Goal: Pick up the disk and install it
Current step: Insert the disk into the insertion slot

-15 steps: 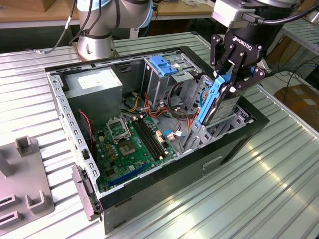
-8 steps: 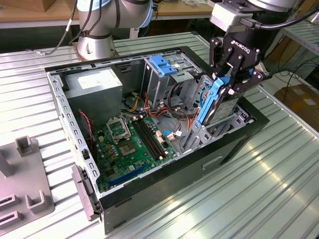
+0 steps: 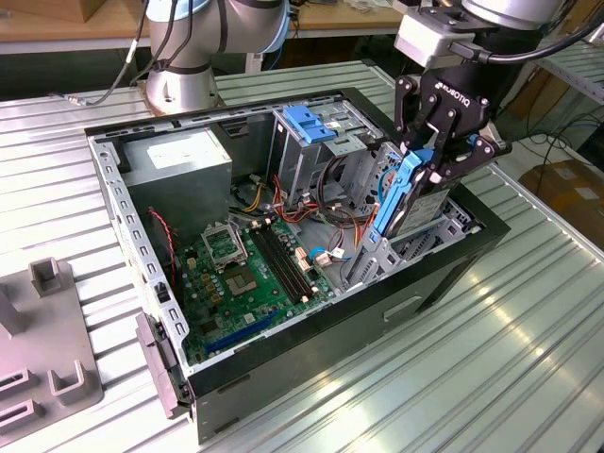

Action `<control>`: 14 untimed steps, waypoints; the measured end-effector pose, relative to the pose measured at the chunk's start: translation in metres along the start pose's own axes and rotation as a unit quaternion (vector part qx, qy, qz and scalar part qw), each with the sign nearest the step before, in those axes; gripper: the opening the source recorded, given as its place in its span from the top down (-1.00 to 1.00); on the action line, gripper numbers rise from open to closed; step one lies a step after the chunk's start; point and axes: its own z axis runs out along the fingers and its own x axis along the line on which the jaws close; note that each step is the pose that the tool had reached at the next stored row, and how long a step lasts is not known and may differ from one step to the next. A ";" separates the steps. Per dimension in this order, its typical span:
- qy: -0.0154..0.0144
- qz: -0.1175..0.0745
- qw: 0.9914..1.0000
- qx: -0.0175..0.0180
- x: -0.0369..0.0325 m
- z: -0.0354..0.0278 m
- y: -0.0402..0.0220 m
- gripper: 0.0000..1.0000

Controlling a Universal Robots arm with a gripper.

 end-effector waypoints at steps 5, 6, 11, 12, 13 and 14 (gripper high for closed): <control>0.000 0.000 1.000 0.000 -0.0001 0.0027 0.0000 0.26; 0.000 0.000 1.000 0.000 -0.0001 0.0031 0.0000 0.26; 0.000 0.000 1.000 0.000 -0.0002 0.0051 0.0000 0.26; 0.000 0.000 1.000 0.000 -0.0003 0.0056 0.0000 0.26; 0.000 0.000 1.000 0.000 -0.0003 0.0060 0.0000 0.26; 0.000 0.000 1.000 0.000 -0.0003 0.0065 0.0000 0.26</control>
